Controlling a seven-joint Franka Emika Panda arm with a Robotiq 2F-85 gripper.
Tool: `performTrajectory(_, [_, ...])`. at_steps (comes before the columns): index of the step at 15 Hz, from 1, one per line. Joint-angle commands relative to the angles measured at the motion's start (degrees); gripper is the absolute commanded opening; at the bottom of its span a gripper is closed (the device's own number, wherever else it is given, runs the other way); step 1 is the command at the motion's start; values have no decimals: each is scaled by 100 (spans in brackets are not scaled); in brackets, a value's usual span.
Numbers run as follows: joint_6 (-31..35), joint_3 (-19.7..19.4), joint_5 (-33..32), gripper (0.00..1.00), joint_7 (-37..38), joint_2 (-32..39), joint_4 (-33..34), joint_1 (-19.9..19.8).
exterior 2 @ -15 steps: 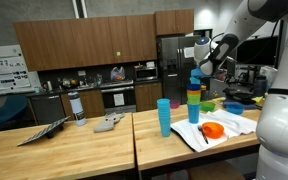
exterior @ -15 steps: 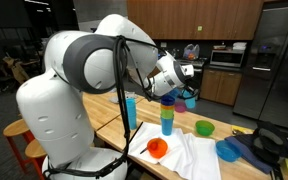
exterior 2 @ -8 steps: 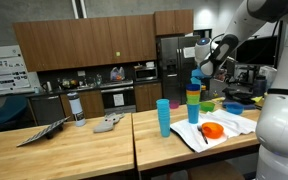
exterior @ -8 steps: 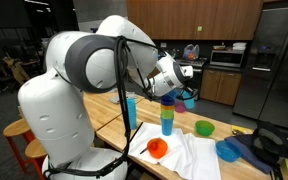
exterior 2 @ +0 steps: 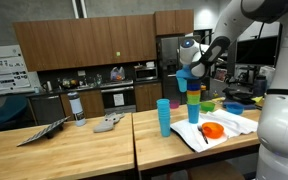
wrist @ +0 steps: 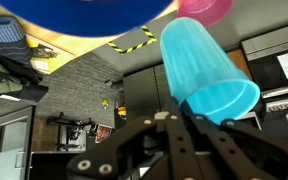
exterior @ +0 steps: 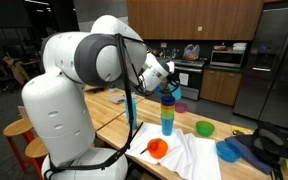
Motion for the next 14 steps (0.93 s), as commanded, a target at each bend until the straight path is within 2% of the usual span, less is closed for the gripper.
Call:
performTrajectory(1, [-592, 327, -505, 1, 741, -67, 261, 110])
performTrajectory(3, [-932, 471, -386, 1, 755, -157, 309, 166])
performTrajectory(4, [-1024, 1490, -72, 1, 562, -145, 352, -787])
performTrajectory(8, [-1163, 2317, 439, 1, 420, -238, 482, -1383])
performTrajectory(9, [-1136, 2440, 700, 1, 331, -263, 463, -1510])
performTrajectory(10, [-1028, 2568, 506, 5, 454, -126, 470, -1658])
performTrajectory(11, [-1033, 2651, 626, 5, 400, -147, 478, -1721])
performTrajectory(13, [-1036, 2697, 674, 5, 387, -162, 479, -1772])
performTrajectory(14, [-1036, 2696, 676, 1, 387, -163, 479, -1780])
